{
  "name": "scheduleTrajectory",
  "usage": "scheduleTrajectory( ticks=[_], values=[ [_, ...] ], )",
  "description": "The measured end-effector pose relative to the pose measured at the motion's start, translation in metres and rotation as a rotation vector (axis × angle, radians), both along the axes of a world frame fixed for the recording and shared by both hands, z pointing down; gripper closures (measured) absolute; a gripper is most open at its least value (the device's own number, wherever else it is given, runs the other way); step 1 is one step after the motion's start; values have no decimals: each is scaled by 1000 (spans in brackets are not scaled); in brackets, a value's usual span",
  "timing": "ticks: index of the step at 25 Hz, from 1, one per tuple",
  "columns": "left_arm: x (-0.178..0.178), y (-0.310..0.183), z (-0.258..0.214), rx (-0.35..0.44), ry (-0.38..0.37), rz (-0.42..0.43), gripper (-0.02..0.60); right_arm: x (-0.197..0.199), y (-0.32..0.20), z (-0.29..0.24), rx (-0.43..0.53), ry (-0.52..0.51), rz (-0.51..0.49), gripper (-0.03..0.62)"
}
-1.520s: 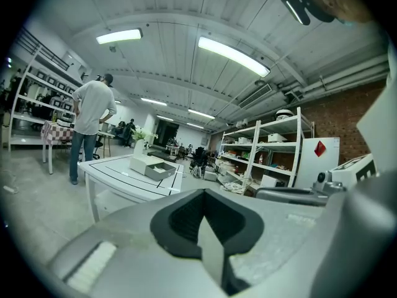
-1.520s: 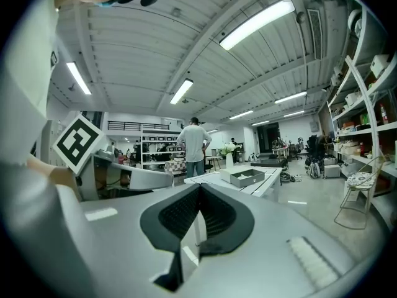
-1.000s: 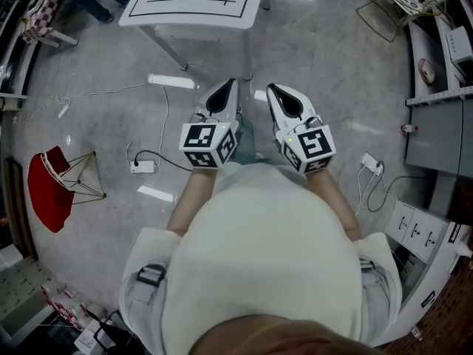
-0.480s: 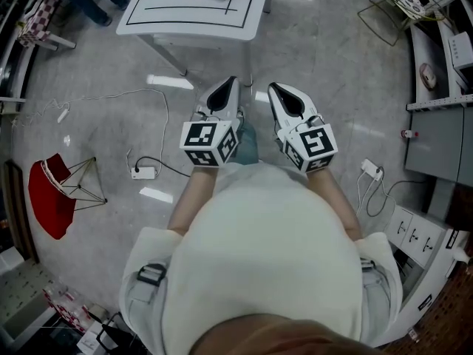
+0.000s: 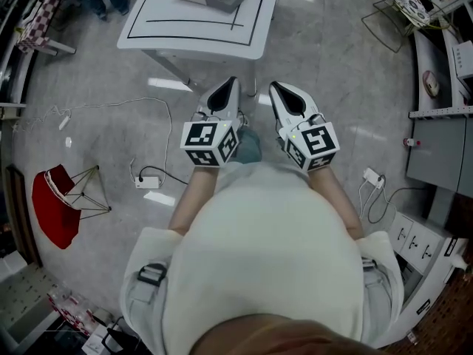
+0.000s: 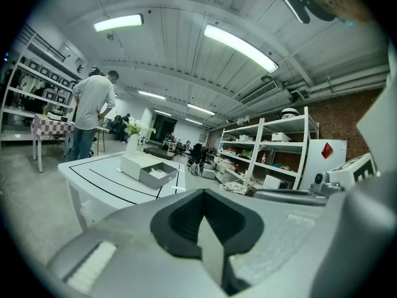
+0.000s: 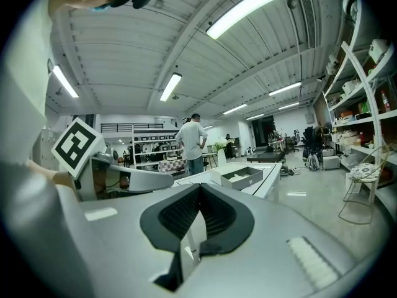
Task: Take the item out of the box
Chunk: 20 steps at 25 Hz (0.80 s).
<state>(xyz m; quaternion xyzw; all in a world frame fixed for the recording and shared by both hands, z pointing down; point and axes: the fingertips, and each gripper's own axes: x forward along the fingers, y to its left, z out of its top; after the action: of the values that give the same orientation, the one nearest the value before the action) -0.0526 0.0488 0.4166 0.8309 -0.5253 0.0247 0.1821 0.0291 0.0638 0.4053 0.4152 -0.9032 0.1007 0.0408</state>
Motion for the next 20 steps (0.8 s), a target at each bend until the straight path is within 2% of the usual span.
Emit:
scheduleTrajectory(
  ticks=[20],
  values=[
    [-39,-133,-6,-13,-3,27,581,-42,-129,-12,6,28,2,603]
  ],
)
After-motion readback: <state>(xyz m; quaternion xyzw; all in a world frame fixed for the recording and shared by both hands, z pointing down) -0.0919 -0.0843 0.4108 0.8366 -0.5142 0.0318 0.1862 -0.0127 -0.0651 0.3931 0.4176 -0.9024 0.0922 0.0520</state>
